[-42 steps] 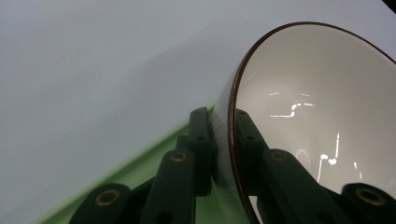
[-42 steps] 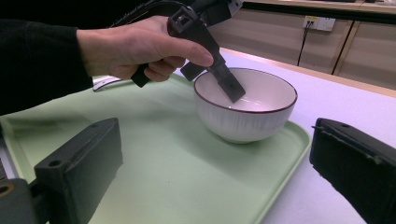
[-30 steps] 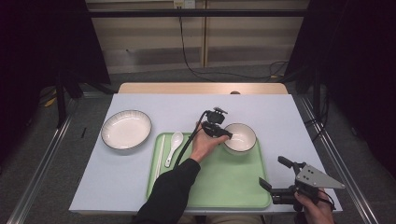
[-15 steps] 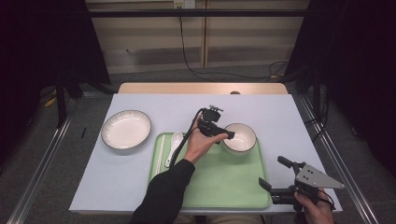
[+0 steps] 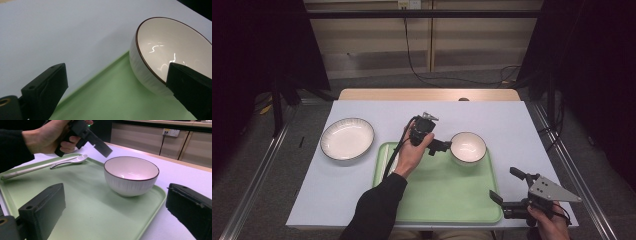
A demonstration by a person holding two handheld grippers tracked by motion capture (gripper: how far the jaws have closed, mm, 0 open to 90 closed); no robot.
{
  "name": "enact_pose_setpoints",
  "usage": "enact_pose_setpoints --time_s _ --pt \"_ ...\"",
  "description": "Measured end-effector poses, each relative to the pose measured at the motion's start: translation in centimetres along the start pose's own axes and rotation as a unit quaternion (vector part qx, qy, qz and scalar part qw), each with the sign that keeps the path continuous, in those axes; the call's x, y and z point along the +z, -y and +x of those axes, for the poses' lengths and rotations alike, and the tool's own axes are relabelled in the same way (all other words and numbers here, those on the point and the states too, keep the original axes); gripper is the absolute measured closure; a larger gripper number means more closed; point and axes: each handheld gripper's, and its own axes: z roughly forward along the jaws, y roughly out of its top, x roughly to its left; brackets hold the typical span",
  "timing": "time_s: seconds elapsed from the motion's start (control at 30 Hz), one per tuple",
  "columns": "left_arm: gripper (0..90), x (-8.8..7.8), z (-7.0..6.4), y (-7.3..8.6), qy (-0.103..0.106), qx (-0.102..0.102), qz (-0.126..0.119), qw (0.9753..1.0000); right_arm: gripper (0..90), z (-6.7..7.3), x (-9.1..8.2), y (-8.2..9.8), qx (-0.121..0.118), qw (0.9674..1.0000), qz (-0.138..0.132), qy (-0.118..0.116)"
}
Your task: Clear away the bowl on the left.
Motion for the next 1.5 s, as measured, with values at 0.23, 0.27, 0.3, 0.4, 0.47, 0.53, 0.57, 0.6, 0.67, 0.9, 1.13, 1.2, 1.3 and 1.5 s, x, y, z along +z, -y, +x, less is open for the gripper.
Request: enact_pose_setpoints --time_s 0.23,0.27,0.3,0.4,0.47,0.53,0.57,0.6,0.67,0.9,1.13,1.2,1.3,1.5 --pt "3.3 -1.4 0.6 1.8 -0.025 -0.012 -0.028 0.9992 1.9 0.0 0.0 0.0 0.0 1.0 0.002 -0.001" --pt "3.3 -1.6 0.7 1.9 -0.025 -0.019 -0.031 0.999 1.9 0.0 0.0 0.0 0.0 1.0 0.002 0.001" --pt "3.4 -1.9 0.7 2.0 -0.025 -0.017 -0.036 0.9989 1.9 0.0 0.0 0.0 0.0 1.0 0.002 0.002" --pt "3.4 -2.7 0.7 2.1 -0.03 -0.014 -0.046 0.9984 1.9 0.0 0.0 0.0 0.0 1.0 0.002 0.003" --pt "3.3 -3.3 0.8 2.4 -0.034 -0.01 -0.047 0.9983 1.9 0.1 0.0 0.0 0.003 1.0 0.002 0.001" --pt "3.3 -4.1 1.0 2.8 -0.044 0.001 -0.046 0.998 1.9 0.1 0.0 0.0 0.001 1.0 0.003 0.001" --pt "3.2 -4.4 1.2 3.0 -0.042 0.0 -0.049 0.9979 1.9 0.0 0.0 0.0 -0.002 1.0 0.002 0.001" --pt "3.2 -4.6 1.3 3.2 -0.043 -0.001 -0.052 0.9977 1.9 0.0 0.0 0.0 -0.002 1.0 0.002 0.001" --pt "3.2 -5.2 1.6 3.6 -0.049 0.002 -0.047 0.9977 1.9 0.0 0.0 0.0 -0.002 1.0 0.002 0.001" --pt "3.2 -7.5 2.5 5.1 -0.067 -0.003 -0.069 0.9954 1.9 0.1 0.1 -0.1 -0.002 1.0 0.002 0.001" --pt "3.0 -9.9 3.3 6.6 -0.099 0.004 -0.078 0.992 1.9 0.1 0.1 -0.1 -0.001 1.0 0.003 0.004" --pt "2.7 -10.5 3.6 7.0 -0.102 -0.001 -0.084 0.9912 1.9 0.1 0.1 -0.1 0.0 1.0 0.003 0.004" --pt "2.3 -11.6 4.1 7.7 -0.11 -0.009 -0.093 0.9895 1.9 0.0 0.2 -0.1 0.007 1.0 0.002 0.006" --pt "2.5 -13.6 5.2 8.8 -0.127 -0.02 -0.113 0.9852 1.9 0.0 0.3 -0.1 0.005 0.9999 0.004 0.009"
